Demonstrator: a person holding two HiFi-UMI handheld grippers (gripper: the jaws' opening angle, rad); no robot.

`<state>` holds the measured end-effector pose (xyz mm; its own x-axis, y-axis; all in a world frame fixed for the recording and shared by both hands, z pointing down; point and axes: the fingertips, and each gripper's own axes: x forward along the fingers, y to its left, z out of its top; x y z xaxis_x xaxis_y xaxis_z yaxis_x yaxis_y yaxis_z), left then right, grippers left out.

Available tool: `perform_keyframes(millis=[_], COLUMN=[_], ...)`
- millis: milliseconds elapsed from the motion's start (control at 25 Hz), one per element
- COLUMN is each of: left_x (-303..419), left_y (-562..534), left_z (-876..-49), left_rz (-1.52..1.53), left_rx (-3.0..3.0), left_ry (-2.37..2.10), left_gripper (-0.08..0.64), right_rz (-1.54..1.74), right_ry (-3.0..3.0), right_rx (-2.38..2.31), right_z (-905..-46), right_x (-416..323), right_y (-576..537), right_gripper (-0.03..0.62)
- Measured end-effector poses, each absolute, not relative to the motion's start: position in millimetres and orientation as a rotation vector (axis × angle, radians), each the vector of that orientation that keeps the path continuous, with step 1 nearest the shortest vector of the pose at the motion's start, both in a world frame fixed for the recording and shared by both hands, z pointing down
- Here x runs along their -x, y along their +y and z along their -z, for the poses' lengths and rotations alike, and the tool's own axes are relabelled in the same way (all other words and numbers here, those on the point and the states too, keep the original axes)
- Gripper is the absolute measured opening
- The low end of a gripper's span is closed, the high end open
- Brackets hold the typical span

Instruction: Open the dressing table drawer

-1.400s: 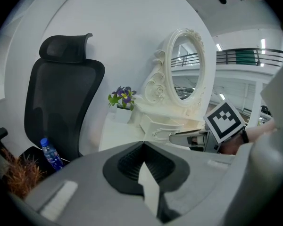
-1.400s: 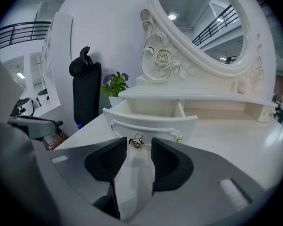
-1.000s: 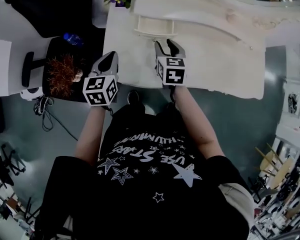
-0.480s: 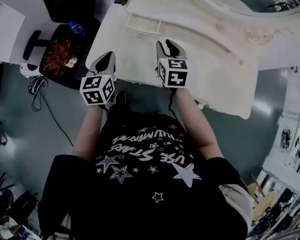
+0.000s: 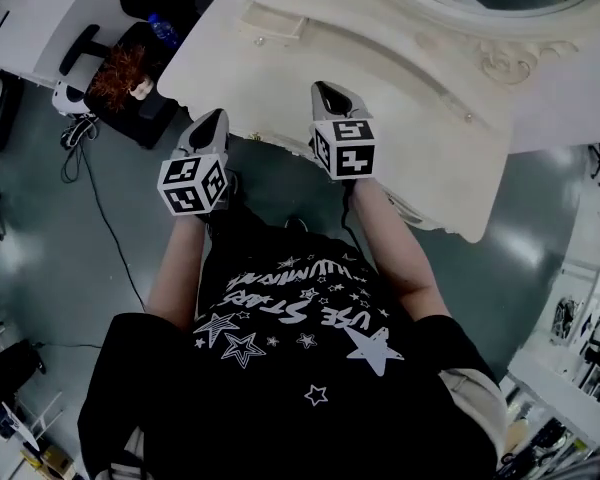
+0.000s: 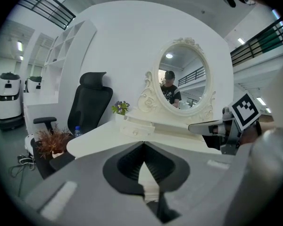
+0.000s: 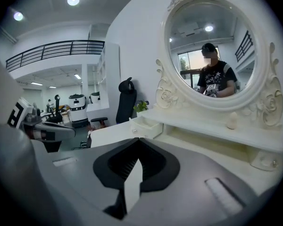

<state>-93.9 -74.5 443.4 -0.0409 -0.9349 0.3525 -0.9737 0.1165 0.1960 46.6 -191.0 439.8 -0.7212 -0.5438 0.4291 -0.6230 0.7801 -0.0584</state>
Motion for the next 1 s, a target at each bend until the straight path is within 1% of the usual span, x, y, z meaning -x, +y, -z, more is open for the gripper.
perform_keyframes(millis=[240,480,680,1000], left_x=[61,57,62,89], left_y=[-42,-7,30,100], left_z=[-446,-454,-454,-439], left_rz=[-0.185,-0.198,-0.177,-0.152], left_rx=[-1.812,-1.773,-1.752,-1.752], left_ry=[-2.043,-2.045,-2.046,-2.085], left_gripper=[0.002,0.002,0.002,0.002], right_rz=[-0.228,-0.281,-0.264,-0.258], right_ry=[-2.593,-2.596,-2.594,-2.63], right_rx=[-0.737,-0.724,-0.701,-0.734], right_z=[-445,-451,-450,-434], right_x=[-63,-55,-42,-28], right_y=[-164,-146,-114,-45], right_gripper=[0.028,0.028,0.028,0.028])
